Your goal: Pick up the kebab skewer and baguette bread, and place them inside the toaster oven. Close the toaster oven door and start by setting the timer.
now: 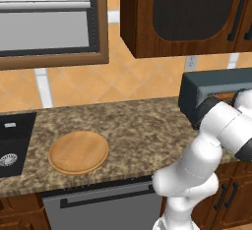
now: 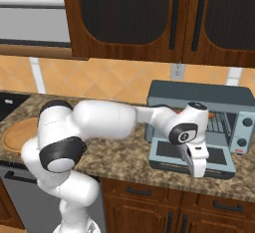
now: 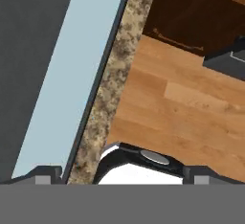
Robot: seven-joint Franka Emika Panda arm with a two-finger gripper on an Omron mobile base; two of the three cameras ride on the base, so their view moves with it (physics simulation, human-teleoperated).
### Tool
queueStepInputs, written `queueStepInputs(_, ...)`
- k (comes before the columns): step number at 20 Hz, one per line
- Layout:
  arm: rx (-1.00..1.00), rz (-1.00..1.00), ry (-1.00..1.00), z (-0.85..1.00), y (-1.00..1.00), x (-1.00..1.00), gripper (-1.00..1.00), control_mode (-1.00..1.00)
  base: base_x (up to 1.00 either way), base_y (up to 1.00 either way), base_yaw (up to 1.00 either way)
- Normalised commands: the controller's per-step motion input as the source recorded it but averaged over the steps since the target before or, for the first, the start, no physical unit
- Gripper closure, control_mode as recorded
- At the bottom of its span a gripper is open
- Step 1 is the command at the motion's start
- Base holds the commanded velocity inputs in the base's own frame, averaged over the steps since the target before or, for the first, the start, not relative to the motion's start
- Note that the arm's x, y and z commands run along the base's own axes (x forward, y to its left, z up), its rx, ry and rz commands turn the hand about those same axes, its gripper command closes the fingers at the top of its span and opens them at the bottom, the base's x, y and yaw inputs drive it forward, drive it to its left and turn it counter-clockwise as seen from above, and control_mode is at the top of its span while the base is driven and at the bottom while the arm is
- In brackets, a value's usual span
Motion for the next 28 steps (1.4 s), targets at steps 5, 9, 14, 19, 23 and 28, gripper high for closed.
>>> queueStepInputs(5, -0.06, 0.69, 0.00, 0.00, 0.16, -0.69, -1.00, -1.00, 0.00, 0.00, 0.00)
queueStepInputs(9, -0.02, 0.76, 0.00, 0.00, 0.14, -0.15, -1.00, -1.00, 0.00, 0.00, 0.00)
queueStepInputs(14, 0.00, 0.63, 0.00, -0.03, 0.05, 0.20, -1.00, -1.00, 0.00, 0.00, 0.00)
queueStepInputs(19, 0.00, 0.42, 0.00, -0.13, 0.19, 0.15, -1.00, -1.00, 0.00, 0.00, 0.00)
queueStepInputs(23, 0.00, 0.17, 0.06, -0.01, 0.00, 0.48, -1.00, -1.00, 0.00, 0.00, 0.00)
queueStepInputs(28, 0.00, 0.12, 0.11, -0.01, -0.01, 0.42, -1.00, -1.00, 0.00, 0.00, 0.00)
